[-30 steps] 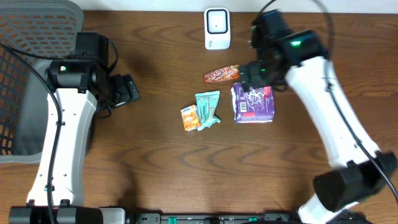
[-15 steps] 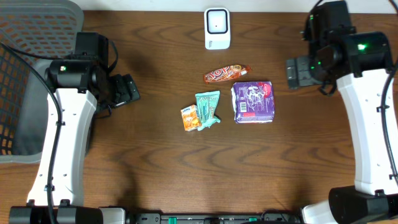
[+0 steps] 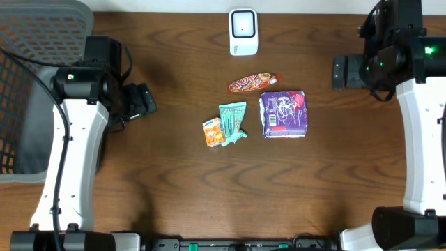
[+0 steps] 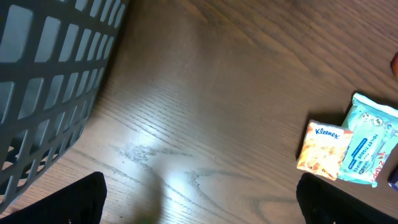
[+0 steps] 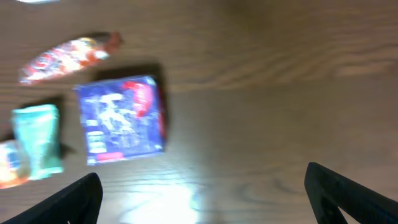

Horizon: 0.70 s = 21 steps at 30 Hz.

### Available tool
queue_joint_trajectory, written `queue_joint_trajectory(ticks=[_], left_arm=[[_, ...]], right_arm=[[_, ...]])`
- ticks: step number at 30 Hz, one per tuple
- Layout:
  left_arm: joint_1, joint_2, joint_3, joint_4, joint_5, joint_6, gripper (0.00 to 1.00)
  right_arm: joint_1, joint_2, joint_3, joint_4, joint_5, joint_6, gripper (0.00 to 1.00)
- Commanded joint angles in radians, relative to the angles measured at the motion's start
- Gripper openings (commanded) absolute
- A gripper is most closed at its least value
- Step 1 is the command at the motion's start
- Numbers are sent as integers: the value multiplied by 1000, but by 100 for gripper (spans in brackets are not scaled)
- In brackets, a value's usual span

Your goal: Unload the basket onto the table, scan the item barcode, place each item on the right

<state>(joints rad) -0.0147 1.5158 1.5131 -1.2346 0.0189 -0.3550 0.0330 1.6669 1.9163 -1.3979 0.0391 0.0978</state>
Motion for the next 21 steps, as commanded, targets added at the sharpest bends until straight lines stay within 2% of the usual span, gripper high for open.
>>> queue_joint_trajectory(ticks=[1, 6, 11, 15, 21], left_arm=[[4, 5, -6, -6, -16, 5, 98], [4, 5, -6, -6, -16, 5, 98], [4, 5, -6, -6, -16, 5, 98], [4, 5, -6, -6, -16, 5, 98], [4, 5, -6, -6, -16, 5, 98]], right_arm=[[23, -11, -44, 36, -151, 13, 99], [93, -11, -164, 174, -175, 13, 75], [183, -11, -322, 384, -119, 130, 72], [256, -11, -442, 570, -32, 232, 76], [346, 29, -547, 763, -33, 272, 76]])
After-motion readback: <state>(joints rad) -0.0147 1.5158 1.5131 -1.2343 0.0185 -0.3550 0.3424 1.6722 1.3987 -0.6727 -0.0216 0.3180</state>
